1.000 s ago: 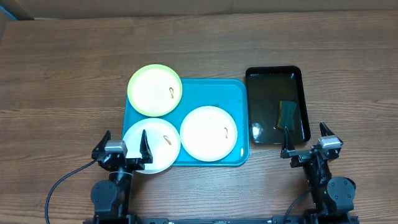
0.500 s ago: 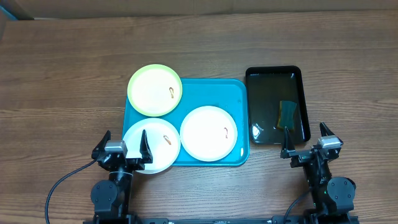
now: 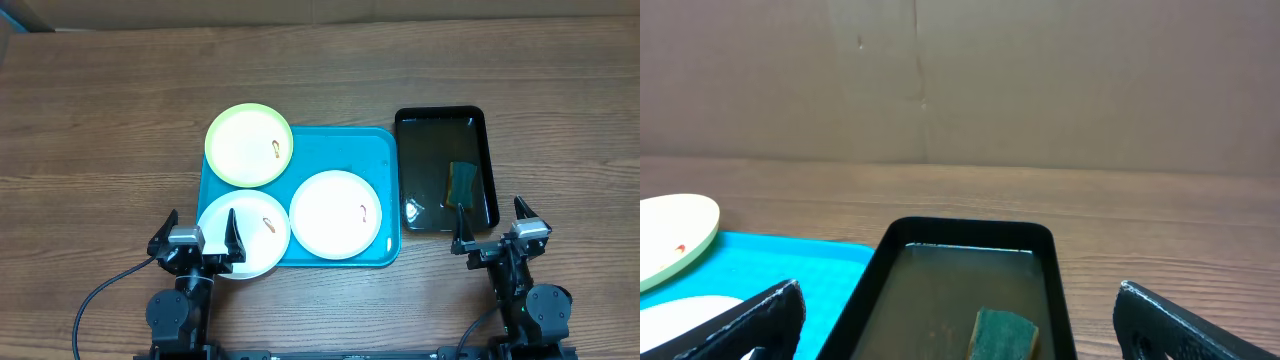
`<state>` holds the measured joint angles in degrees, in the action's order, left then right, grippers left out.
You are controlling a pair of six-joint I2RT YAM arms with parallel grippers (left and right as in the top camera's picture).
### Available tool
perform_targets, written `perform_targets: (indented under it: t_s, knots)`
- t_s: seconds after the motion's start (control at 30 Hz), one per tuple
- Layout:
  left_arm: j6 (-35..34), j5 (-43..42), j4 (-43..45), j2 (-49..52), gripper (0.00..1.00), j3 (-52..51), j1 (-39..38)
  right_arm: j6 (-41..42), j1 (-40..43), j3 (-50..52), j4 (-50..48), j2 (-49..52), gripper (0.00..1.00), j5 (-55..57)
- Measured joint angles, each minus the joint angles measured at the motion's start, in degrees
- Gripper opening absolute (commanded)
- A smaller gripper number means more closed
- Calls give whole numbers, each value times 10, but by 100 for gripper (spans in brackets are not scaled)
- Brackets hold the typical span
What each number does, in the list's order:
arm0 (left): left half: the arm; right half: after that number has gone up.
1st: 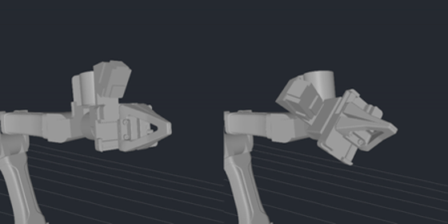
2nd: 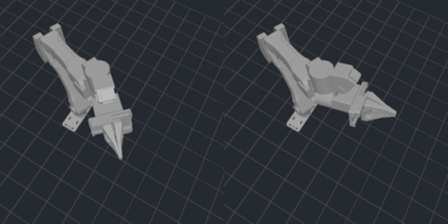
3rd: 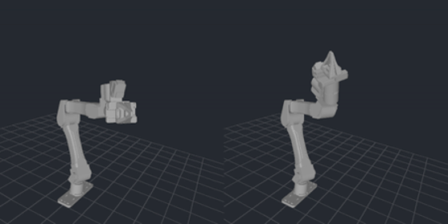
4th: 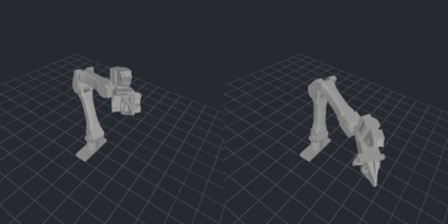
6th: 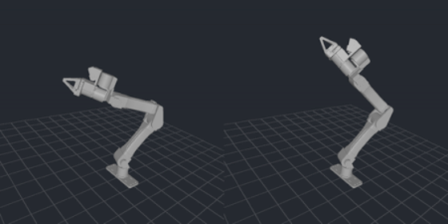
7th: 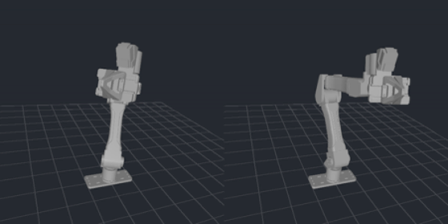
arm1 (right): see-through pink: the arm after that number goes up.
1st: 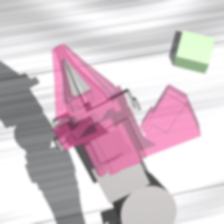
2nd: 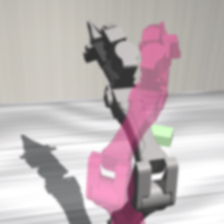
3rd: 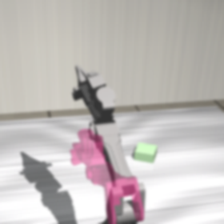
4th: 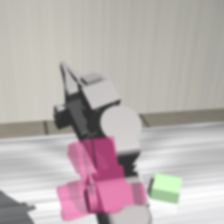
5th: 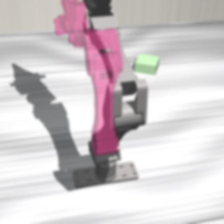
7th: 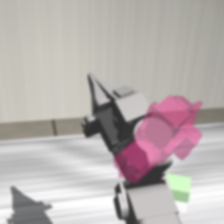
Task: Clean dirty plates on tray and stack at the side
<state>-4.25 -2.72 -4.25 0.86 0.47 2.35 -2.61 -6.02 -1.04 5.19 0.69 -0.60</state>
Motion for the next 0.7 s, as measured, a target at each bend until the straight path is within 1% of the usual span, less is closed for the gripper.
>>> perform_targets:
  t_s: [0.4, 0.5, 0.6, 0.7]
  knots:
    - [0, -5, 1, 0, 100, 0, 0, 0, 0, 0, 0, 0, 100, 0]
    - [0, -30, -3, 0, 100, 2, 0, 0, 0, 0, 0, 0, 100, 0]
    - [0, -66, -62, 0, 100, 27, 0, 0, 0, 0, 0, 0, 100, 0]
    - [0, -90, -193, 3, 100, 76, 0, 0, 0, 0, 0, 0, 100, 0]
